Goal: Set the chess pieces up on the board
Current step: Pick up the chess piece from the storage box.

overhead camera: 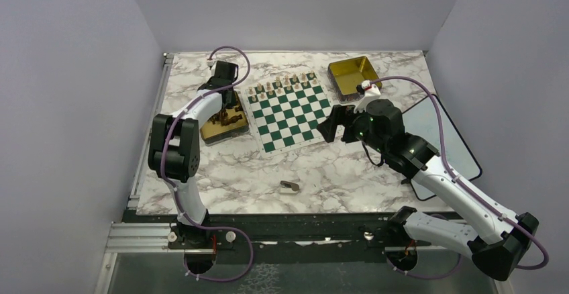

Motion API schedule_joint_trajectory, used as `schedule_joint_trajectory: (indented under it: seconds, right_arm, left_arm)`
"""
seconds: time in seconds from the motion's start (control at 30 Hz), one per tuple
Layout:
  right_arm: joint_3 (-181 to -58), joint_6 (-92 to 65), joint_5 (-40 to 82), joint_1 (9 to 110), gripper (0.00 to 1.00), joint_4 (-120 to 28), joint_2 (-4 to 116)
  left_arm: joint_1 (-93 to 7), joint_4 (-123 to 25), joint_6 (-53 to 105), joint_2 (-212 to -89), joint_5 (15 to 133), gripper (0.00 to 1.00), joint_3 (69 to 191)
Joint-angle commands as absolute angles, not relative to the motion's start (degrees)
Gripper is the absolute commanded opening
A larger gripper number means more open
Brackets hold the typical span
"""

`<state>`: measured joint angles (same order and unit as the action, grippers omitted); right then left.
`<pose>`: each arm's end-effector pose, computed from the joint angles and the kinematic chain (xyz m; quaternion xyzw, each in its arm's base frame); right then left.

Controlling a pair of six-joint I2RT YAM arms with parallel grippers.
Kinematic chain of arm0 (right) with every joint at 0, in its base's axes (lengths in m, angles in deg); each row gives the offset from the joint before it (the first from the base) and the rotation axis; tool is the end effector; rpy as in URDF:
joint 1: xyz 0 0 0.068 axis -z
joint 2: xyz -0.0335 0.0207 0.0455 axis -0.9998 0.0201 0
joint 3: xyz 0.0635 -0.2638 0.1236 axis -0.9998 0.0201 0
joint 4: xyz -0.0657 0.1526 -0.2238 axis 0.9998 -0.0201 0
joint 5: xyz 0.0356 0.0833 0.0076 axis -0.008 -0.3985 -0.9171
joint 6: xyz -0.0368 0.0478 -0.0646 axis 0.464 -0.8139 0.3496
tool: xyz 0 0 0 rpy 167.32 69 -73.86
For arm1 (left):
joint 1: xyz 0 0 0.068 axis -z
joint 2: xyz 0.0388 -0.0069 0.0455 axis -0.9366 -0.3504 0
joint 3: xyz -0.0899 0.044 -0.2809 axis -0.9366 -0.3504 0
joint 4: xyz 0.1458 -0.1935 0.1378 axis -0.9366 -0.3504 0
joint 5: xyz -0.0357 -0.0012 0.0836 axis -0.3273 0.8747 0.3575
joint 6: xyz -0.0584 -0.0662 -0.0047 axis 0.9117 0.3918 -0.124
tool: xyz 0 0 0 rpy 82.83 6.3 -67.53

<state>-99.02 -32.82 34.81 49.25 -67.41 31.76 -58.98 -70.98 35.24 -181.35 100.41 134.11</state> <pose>0.2104 0.1632 0.3487 -0.0711 0.8332 0.2579 0.4839 0.4524 -0.0591 0.2031 -0.1349 0.9174 0.0496 0.3712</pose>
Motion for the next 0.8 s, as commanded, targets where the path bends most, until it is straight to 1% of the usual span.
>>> schedule_joint_trajectory:
  seconds: [0.0, 0.33, 0.77]
  right_arm:
    - [-99.1, -32.7, 34.0, 48.9, 0.99, -66.1, 31.7]
    - [-99.3, -32.8, 34.6, 48.9, 0.99, -66.8, 31.5]
    - [-99.5, -32.8, 34.9, 48.9, 0.99, -67.2, 32.1]
  left_arm:
    - [-59.2, -72.6, 33.4, -183.3, 100.9, 0.33, 136.1]
    - [-59.3, -73.2, 33.4, -184.1, 100.2, 0.30, 135.9]
    - [-59.3, -73.8, 32.6, -185.3, 100.9, 0.29, 136.7]
